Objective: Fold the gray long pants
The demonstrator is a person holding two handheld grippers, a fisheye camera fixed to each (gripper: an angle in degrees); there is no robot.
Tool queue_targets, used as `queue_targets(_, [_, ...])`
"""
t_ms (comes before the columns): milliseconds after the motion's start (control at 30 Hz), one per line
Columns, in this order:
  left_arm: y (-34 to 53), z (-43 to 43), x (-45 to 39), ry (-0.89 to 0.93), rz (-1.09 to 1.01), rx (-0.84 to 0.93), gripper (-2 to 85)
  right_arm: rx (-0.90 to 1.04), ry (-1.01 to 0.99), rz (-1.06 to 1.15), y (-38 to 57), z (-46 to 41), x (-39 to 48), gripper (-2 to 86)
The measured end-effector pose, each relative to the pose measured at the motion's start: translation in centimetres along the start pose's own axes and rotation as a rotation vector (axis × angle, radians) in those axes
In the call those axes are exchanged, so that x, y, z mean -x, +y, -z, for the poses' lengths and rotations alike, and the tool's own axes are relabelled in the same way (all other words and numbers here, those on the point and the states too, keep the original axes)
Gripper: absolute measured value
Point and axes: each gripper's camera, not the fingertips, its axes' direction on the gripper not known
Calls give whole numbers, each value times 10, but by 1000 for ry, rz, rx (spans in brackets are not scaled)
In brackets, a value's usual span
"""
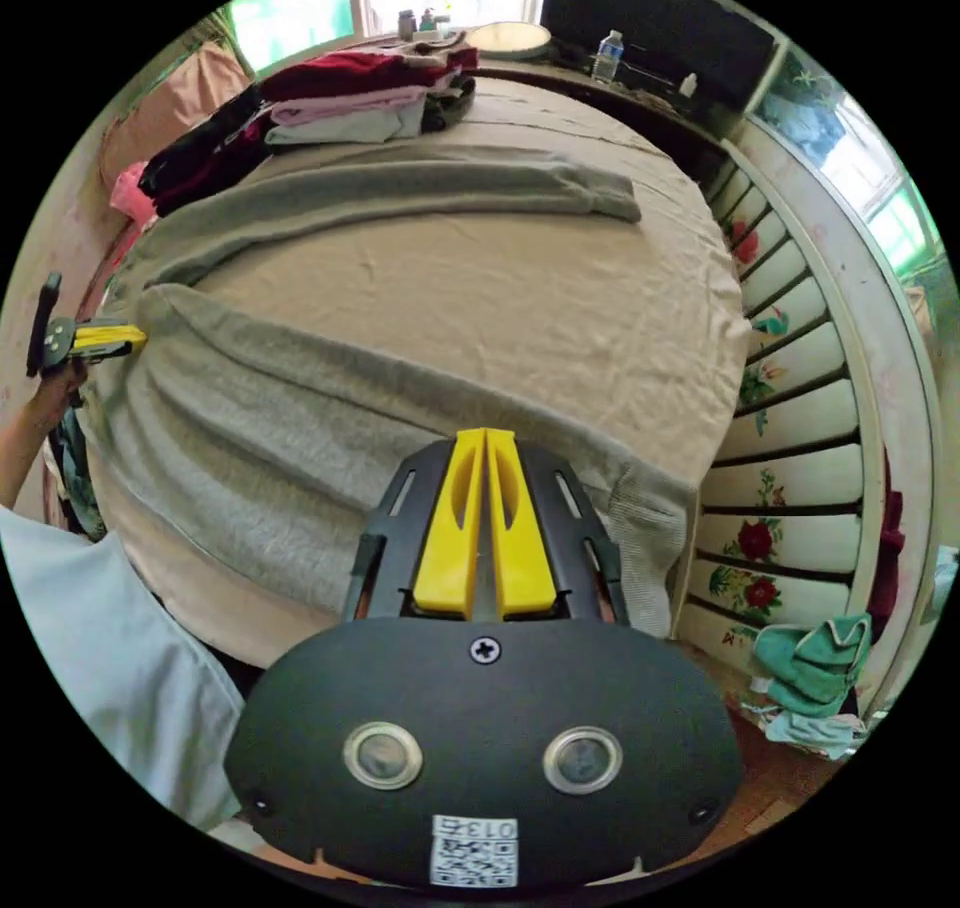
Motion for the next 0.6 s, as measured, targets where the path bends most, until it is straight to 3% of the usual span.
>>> queue_targets(100, [6, 18, 21, -69, 40, -125, -3, -193, 49, -50, -14, 35, -13, 11])
queue_targets(200, [-12, 15, 57, -189, 76, -90, -2, -244, 77, -32, -66, 41, -22, 26])
queue_targets(300, [-38, 10, 101, -314, 113, -69, -1, -221, 39, 46, -142, 27, -19, 40])
queue_targets(400, [-66, 4, 148, -323, 121, -58, 3, -159, -23, 200, -228, 2, 2, 40])
queue_targets(600, [-113, -36, 207, -365, -8, 165, 65, -22, -1, 585, -367, -71, 77, 82])
